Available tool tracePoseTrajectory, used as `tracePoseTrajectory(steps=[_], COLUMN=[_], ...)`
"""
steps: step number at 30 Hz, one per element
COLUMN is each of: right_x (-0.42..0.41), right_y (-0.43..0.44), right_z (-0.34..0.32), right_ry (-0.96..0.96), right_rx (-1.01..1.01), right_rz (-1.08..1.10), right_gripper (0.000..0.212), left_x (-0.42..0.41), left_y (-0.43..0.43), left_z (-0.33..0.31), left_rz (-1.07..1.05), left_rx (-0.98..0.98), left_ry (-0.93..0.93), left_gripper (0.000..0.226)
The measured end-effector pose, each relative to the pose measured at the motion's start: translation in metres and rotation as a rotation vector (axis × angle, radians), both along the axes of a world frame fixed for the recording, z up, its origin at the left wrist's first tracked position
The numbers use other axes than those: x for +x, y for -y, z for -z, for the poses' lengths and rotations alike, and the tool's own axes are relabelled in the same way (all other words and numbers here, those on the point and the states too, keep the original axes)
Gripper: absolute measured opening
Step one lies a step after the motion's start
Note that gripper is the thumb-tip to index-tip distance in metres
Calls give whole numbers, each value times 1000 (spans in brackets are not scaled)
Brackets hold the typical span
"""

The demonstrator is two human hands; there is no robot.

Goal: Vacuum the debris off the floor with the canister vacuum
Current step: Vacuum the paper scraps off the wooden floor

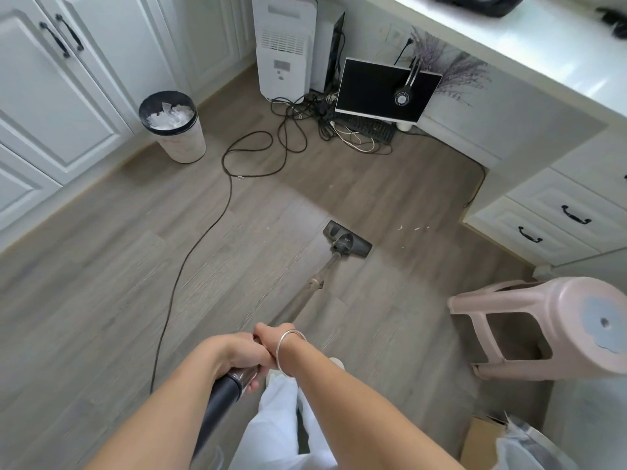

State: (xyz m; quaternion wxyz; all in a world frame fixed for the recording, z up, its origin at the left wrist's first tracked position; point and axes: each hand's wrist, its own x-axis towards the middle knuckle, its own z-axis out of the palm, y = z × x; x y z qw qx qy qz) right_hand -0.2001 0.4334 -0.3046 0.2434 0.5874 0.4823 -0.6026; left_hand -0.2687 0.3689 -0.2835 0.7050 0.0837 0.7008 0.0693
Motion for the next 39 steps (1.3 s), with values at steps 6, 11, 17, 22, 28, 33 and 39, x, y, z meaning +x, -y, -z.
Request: tracePoseTrajectory(steps=[6,11,17,22,28,33,39], right_x=[0,-8,-27,-44,-66,-79,-92], right_y=[14,13,-9,-55,-126,-182,-225], right_z=[-1,2,7,8,8,10,7], right_ry=[15,-1,-22,-32,-22,-24,-41], right_rx=[-16,1,1,24,42,59,72], right_rz=[-94,-15,26,21,-14,-61,-96], right_gripper=[21,24,28,23,23,23,22], left_x=[0,-11,-31,-45,-60,-70,-80], left_y=[22,17,-6,-51,-123,-175,-216], left_z=[3,7,13,16,15,17,16], left_rz=[-13,-46,-78,-128,-161,-211,-236], left_rx=[20,41,23,37,37,51,59], left_ry=[24,-15,-38,-49,-78,-71,-81], left_gripper=[26,30,11,11,14,10,10])
